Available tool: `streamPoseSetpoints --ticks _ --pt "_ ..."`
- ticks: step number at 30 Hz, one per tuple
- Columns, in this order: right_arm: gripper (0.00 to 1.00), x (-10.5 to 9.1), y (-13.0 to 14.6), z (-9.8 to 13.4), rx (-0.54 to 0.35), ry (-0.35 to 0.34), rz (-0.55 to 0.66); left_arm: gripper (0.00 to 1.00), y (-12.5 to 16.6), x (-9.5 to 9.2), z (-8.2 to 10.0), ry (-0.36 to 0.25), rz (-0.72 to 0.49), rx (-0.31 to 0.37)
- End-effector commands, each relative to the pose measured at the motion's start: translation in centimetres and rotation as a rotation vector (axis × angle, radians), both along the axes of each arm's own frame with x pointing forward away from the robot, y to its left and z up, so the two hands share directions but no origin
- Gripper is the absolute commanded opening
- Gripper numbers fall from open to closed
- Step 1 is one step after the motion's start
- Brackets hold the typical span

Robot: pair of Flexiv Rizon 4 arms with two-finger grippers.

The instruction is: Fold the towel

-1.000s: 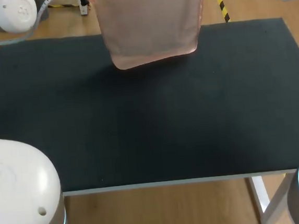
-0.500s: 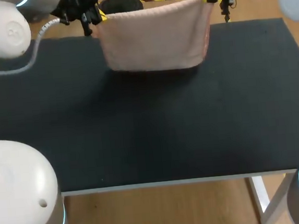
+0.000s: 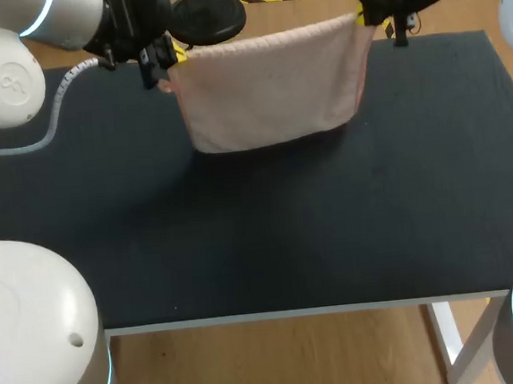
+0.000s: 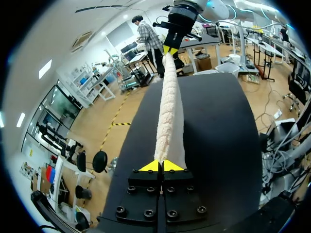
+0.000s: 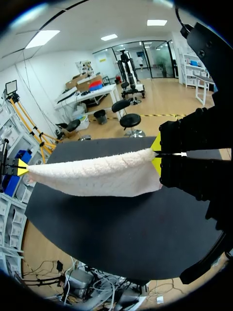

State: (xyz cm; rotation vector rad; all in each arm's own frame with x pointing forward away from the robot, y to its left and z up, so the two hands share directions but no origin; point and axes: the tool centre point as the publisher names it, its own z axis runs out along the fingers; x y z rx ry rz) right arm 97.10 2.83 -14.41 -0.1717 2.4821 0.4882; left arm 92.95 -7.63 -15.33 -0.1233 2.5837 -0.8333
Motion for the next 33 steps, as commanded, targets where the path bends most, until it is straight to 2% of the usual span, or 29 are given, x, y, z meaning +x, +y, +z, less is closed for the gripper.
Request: streamPoseSetpoints --ticks 1,6,9,11,13,14,16,17,21,24,26,33 --pt "0.00 1.1 0.7 -2.6 -0.015 0.069 0.008 0.00 -0.5 1.2 -2.0 0.054 0.005 0.029" --pt "0.00 1.2 1.2 -7.1 -0.043 0.202 0.002 0.00 -0.6 1.8 -5.4 0.165 0.016 0.046" --pt "0.00 1.2 1.3 -9.2 -0.061 0.256 -0.009 0.00 -0.7 2.0 -7.6 0.235 0.019 0.063" --pt "0.00 1.4 1.2 -10.5 -0.067 0.290 -0.019 0.00 -0.8 2.1 -9.2 0.268 0.026 0.088" --pt "0.00 1.6 1.1 -11.8 -0.081 0.317 -0.033 0.00 -0.8 2.3 -10.9 0.326 0.045 0.093" --pt "0.00 1.8 1.0 -12.5 -0.093 0.327 -0.043 0.00 -0.9 2.4 -11.6 0.329 0.045 0.109" --pt "0.00 2.2 0.8 -13.6 -0.117 0.336 -0.063 0.00 -1.0 2.6 -12.9 0.375 0.049 0.105" --pt "0.00 2.4 0.7 -14.0 -0.121 0.345 -0.069 0.00 -1.0 2.6 -13.3 0.371 0.049 0.112" --pt "0.00 3.6 0.0 -17.1 -0.164 0.372 -0.104 0.00 -1.4 3.4 -15.5 0.421 0.047 0.128" --pt "0.00 4.5 -0.1 -19.0 -0.158 0.388 -0.120 0.00 -1.9 4.1 -16.7 0.436 0.044 0.148" --pt "0.00 5.0 0.2 -20.0 -0.162 0.387 -0.119 0.00 -2.2 4.6 -17.5 0.440 0.042 0.177" --pt "0.00 6.8 0.4 -22.6 -0.173 0.398 -0.150 0.00 -2.2 6.6 -19.7 0.466 0.060 0.193"
